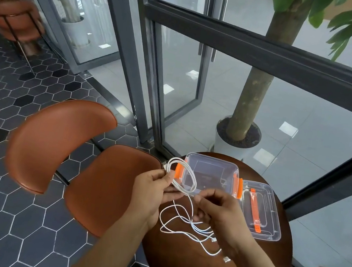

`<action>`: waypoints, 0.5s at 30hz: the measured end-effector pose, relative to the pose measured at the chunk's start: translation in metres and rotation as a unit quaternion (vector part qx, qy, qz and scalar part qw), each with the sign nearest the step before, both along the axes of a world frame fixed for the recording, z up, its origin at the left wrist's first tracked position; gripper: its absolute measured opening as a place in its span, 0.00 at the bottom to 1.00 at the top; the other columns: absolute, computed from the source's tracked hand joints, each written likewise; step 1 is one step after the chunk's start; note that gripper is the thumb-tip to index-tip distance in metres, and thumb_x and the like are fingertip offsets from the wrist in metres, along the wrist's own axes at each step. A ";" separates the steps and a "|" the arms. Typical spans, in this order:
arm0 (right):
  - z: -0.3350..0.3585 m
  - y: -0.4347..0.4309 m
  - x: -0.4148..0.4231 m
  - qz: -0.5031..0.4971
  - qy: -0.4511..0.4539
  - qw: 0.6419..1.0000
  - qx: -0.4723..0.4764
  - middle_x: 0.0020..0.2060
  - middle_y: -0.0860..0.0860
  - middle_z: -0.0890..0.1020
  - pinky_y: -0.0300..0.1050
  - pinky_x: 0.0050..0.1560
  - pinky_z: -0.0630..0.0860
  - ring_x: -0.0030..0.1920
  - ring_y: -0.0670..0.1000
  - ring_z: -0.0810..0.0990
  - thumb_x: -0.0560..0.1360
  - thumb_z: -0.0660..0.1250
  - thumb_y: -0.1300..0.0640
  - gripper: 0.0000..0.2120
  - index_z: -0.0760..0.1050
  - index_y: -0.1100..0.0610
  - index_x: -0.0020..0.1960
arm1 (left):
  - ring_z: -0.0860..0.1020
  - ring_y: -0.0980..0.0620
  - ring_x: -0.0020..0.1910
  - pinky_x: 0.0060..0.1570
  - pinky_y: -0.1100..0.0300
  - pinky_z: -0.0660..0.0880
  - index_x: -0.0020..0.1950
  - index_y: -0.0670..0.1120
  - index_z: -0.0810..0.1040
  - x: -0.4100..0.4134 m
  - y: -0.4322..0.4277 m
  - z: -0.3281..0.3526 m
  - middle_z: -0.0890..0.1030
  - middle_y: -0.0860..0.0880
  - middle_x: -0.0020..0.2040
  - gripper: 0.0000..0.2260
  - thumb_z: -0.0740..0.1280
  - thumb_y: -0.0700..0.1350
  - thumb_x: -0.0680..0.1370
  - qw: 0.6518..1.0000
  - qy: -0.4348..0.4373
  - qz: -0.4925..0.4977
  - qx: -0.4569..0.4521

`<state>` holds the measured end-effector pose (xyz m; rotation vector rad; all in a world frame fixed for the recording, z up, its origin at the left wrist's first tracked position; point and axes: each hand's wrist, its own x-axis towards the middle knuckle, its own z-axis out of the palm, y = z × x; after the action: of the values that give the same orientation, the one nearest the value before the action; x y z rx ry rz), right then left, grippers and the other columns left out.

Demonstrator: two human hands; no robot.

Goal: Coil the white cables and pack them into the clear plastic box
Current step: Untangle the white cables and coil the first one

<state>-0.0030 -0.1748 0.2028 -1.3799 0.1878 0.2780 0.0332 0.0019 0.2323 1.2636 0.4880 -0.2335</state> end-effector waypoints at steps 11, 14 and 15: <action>0.004 -0.014 0.002 -0.117 0.071 0.948 0.288 0.39 0.60 0.84 0.53 0.53 0.84 0.40 0.55 0.86 0.66 0.74 0.70 0.14 0.81 0.65 0.51 | 0.87 0.42 0.42 0.36 0.57 0.83 0.45 0.46 0.86 -0.005 -0.010 0.005 0.87 0.41 0.41 0.09 0.68 0.36 0.80 0.998 -0.040 -0.037 0.041; 0.002 -0.009 0.000 -0.141 0.083 0.927 0.337 0.43 0.61 0.85 0.50 0.47 0.85 0.43 0.56 0.87 0.70 0.71 0.69 0.13 0.78 0.63 0.53 | 0.87 0.41 0.43 0.37 0.57 0.83 0.48 0.42 0.86 -0.006 -0.011 0.007 0.87 0.38 0.44 0.07 0.68 0.36 0.80 0.996 -0.034 -0.072 0.031; 0.001 -0.007 0.000 -0.137 0.092 0.934 0.318 0.43 0.62 0.85 0.49 0.43 0.85 0.42 0.56 0.87 0.70 0.71 0.68 0.12 0.78 0.65 0.54 | 0.87 0.40 0.44 0.38 0.57 0.83 0.50 0.40 0.85 -0.007 -0.012 0.007 0.87 0.37 0.45 0.06 0.68 0.37 0.80 0.995 -0.034 -0.090 0.033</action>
<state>-0.0034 -0.1819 0.2040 -0.6707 0.4031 0.2079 0.0259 -0.0098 0.2394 1.3779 0.3257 -0.3261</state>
